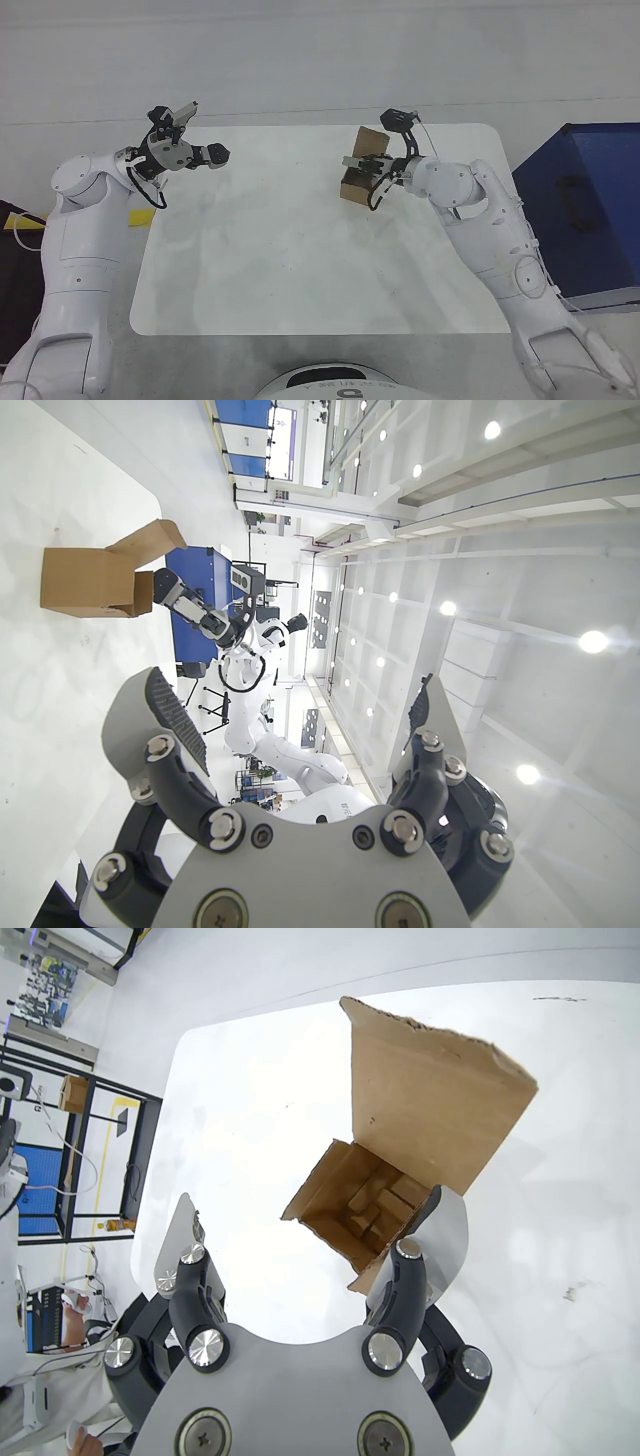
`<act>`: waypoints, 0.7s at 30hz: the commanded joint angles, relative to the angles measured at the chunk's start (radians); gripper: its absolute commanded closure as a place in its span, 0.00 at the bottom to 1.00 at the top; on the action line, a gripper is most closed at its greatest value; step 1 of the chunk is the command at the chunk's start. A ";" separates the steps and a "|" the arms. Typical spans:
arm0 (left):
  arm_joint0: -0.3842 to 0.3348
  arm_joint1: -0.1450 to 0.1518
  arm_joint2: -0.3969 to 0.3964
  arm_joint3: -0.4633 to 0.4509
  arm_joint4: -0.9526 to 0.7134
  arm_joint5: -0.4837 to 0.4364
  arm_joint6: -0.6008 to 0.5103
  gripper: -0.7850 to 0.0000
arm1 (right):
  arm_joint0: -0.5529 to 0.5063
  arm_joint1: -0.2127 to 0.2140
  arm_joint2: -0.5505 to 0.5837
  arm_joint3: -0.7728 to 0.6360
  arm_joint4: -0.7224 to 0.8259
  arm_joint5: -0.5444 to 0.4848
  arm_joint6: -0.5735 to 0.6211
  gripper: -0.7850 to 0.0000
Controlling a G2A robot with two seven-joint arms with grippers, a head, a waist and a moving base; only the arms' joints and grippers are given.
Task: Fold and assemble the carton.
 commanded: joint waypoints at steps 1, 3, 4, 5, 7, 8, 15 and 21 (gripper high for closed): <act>0.000 0.000 0.000 0.000 0.000 0.000 0.000 0.00 | -0.050 0.011 0.039 -0.056 -0.022 0.000 -0.012 0.07; 0.000 0.000 0.000 0.000 0.000 0.000 0.000 0.00 | -0.117 0.023 0.096 -0.119 -0.019 -0.003 -0.030 0.08; 0.000 0.000 0.000 0.000 0.000 0.000 0.000 0.00 | -0.153 0.029 0.128 -0.146 -0.021 0.001 -0.044 0.08; 0.000 0.000 0.000 0.000 0.000 0.000 0.000 0.00 | -0.187 0.034 0.158 -0.168 -0.027 0.012 -0.062 0.08; 0.000 0.000 0.000 0.000 0.000 0.000 0.000 0.00 | -0.244 0.041 0.207 -0.192 -0.029 0.045 -0.090 0.11; 0.000 0.000 0.000 0.000 0.000 0.000 0.000 0.00 | -0.264 0.042 0.226 -0.188 -0.024 0.065 -0.103 0.20; 0.000 0.000 0.000 0.000 0.000 0.000 0.000 0.00 | -0.256 0.036 0.200 -0.076 -0.042 0.154 -0.133 0.50; 0.000 0.000 0.000 0.000 0.000 0.000 0.000 0.00 | -0.189 0.022 0.144 -0.015 -0.007 0.123 -0.147 0.47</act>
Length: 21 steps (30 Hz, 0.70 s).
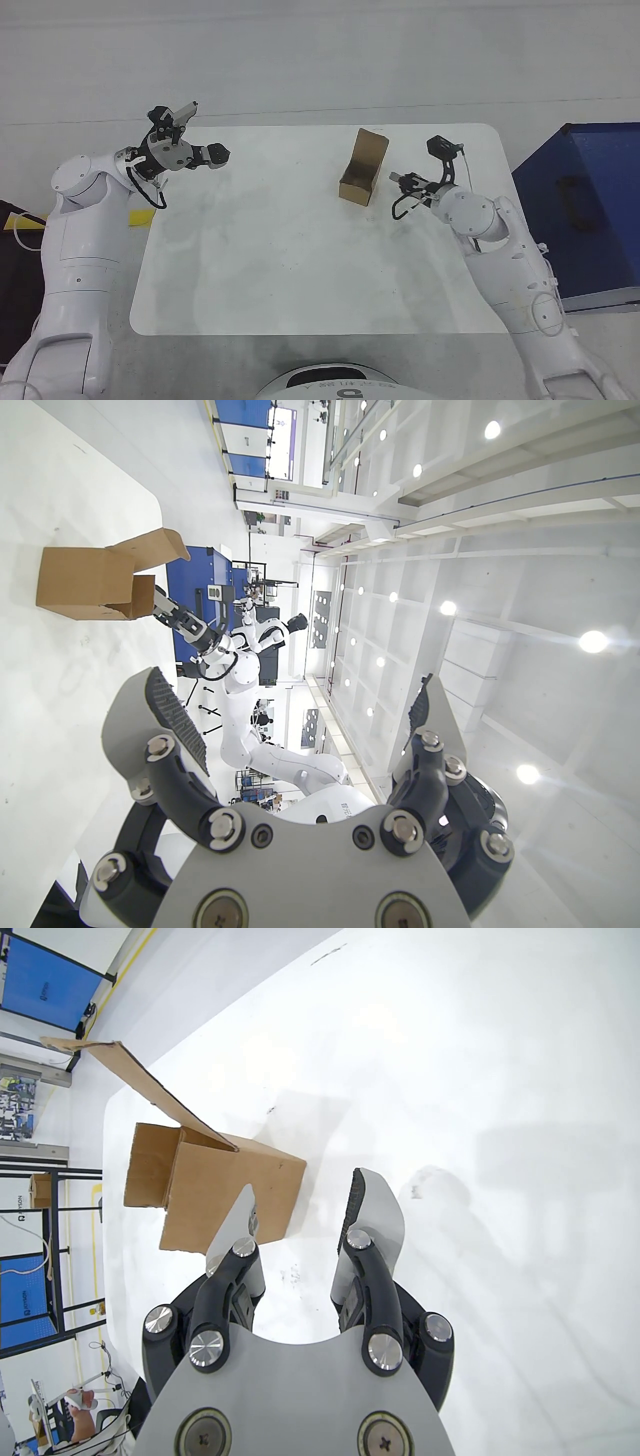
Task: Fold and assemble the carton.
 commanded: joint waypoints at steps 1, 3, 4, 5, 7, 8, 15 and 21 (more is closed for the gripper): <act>0.000 0.000 0.000 0.000 0.000 0.000 0.000 0.00 | 0.019 -0.004 -0.010 0.009 0.015 -0.012 -0.008 0.46; 0.000 0.000 0.000 0.000 0.000 0.000 0.000 0.00 | 0.031 -0.006 -0.015 0.013 0.022 -0.019 -0.012 0.46; 0.000 0.000 0.000 0.000 0.000 0.000 0.000 0.00 | 0.035 -0.006 -0.019 0.013 0.021 -0.020 -0.011 0.47; 0.000 0.000 0.000 0.000 0.000 0.000 0.000 0.00 | 0.038 -0.007 -0.024 0.012 0.019 -0.024 -0.005 0.47; 0.000 0.000 0.000 0.000 0.000 0.000 0.000 0.00 | 0.045 -0.007 -0.034 0.014 0.011 -0.030 0.010 0.48; 0.000 0.000 0.000 0.000 0.000 0.000 0.000 0.00 | 0.048 -0.008 -0.040 0.015 0.003 -0.027 0.014 0.49; 0.000 0.000 0.000 0.000 0.000 0.000 0.000 0.00 | 0.106 -0.021 -0.129 0.069 -0.078 0.034 0.032 0.51; 0.000 0.000 0.000 0.000 0.000 0.000 0.000 0.00 | 0.143 -0.036 -0.186 0.080 -0.118 0.081 0.015 0.53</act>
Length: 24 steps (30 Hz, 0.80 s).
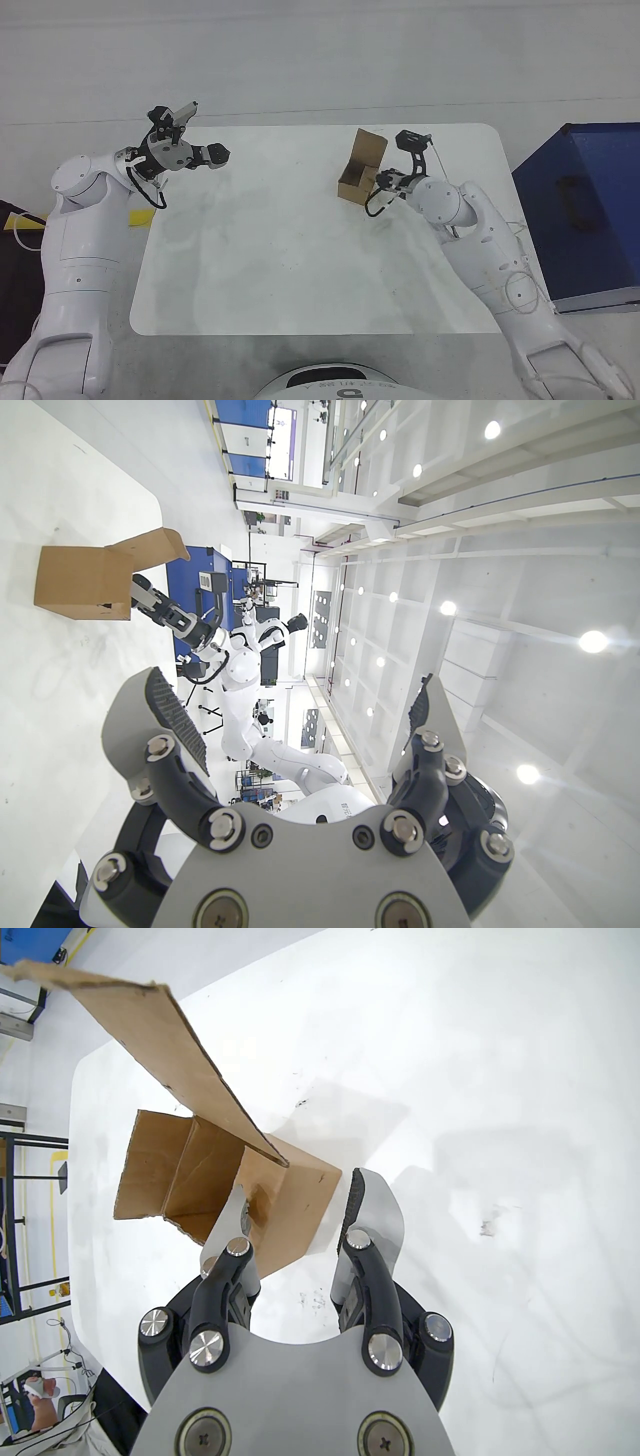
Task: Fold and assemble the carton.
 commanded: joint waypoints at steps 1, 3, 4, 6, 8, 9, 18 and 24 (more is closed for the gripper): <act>0.000 0.000 0.000 0.000 0.000 0.000 0.000 0.00 | 0.005 -0.003 -0.013 -0.006 -0.022 0.020 -0.008 0.54; 0.000 0.000 0.000 0.000 0.000 0.000 0.000 0.00 | 0.008 -0.005 -0.028 -0.016 -0.056 0.049 -0.017 0.56; 0.000 0.000 0.000 0.000 0.000 0.000 0.000 0.00 | 0.006 -0.007 -0.036 -0.026 -0.069 0.064 -0.020 0.56; 0.000 0.000 0.000 0.000 0.000 0.000 0.000 0.00 | 0.001 -0.009 -0.051 -0.045 -0.096 0.087 -0.020 0.92; 0.000 0.000 0.000 0.000 0.000 0.000 0.000 0.00 | -0.004 -0.010 -0.061 -0.059 -0.123 0.114 -0.016 1.00; 0.000 0.000 0.000 0.000 0.000 0.000 0.000 0.00 | -0.006 -0.011 -0.066 -0.065 -0.137 0.130 -0.014 1.00; 0.000 0.000 0.000 0.000 0.000 0.000 0.000 0.00 | -0.009 -0.021 -0.132 -0.099 -0.285 0.237 0.025 1.00; 0.000 0.000 0.000 0.000 0.000 0.000 0.000 0.00 | -0.043 -0.024 -0.153 -0.170 -0.400 0.299 -0.008 1.00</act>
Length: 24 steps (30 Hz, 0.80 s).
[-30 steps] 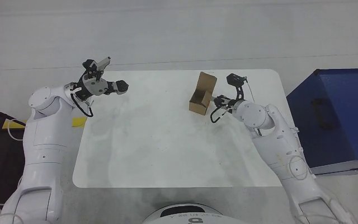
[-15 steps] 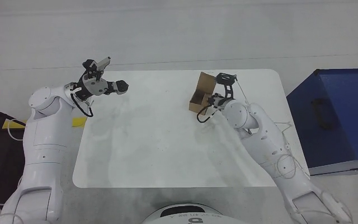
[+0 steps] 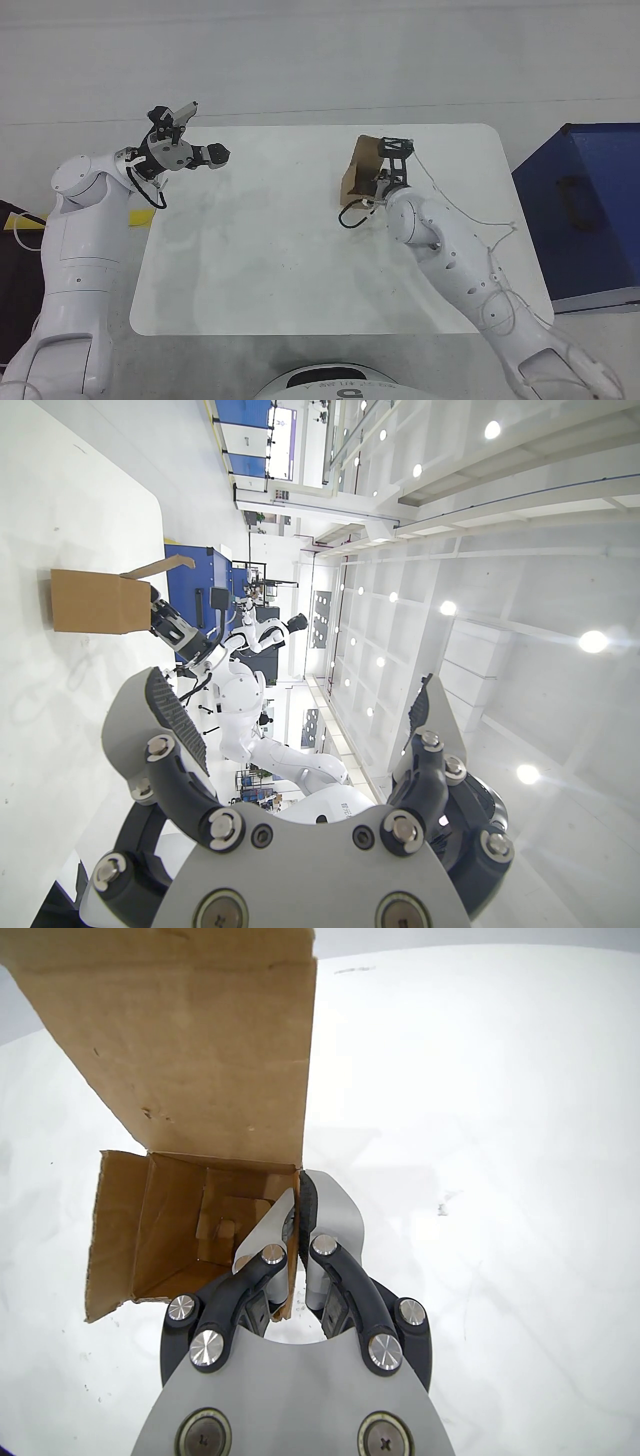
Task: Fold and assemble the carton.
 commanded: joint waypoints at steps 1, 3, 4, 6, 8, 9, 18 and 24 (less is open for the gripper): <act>0.000 0.000 0.000 0.000 0.000 0.000 0.000 0.00 | -0.015 0.001 -0.002 -0.027 -0.028 0.010 0.003 1.00; 0.000 0.000 0.000 0.000 0.000 0.000 0.000 0.00 | -0.033 0.001 0.001 -0.058 -0.025 -0.002 0.019 0.86; 0.000 0.000 0.000 0.000 0.000 0.000 0.000 0.00 | -0.041 0.001 0.008 -0.069 -0.006 -0.021 0.029 0.72; 0.000 0.000 0.000 0.000 0.000 0.000 0.000 0.00 | -0.055 0.002 0.033 -0.077 0.051 -0.071 0.036 0.57; 0.000 0.000 0.000 0.000 0.000 0.000 0.000 0.00 | -0.074 0.003 0.069 -0.072 0.121 -0.118 0.011 0.51; 0.000 0.000 0.000 0.000 0.000 0.000 0.000 0.00 | -0.086 0.003 0.089 -0.069 0.166 -0.152 -0.007 0.51; 0.080 0.041 0.019 -0.256 0.561 0.080 0.284 0.00 | -0.255 0.014 0.318 0.030 0.689 -0.659 -0.207 0.53; 0.096 0.042 0.168 -0.437 0.814 0.267 0.321 0.00 | -0.205 0.007 0.310 0.214 0.879 -0.915 -0.131 0.57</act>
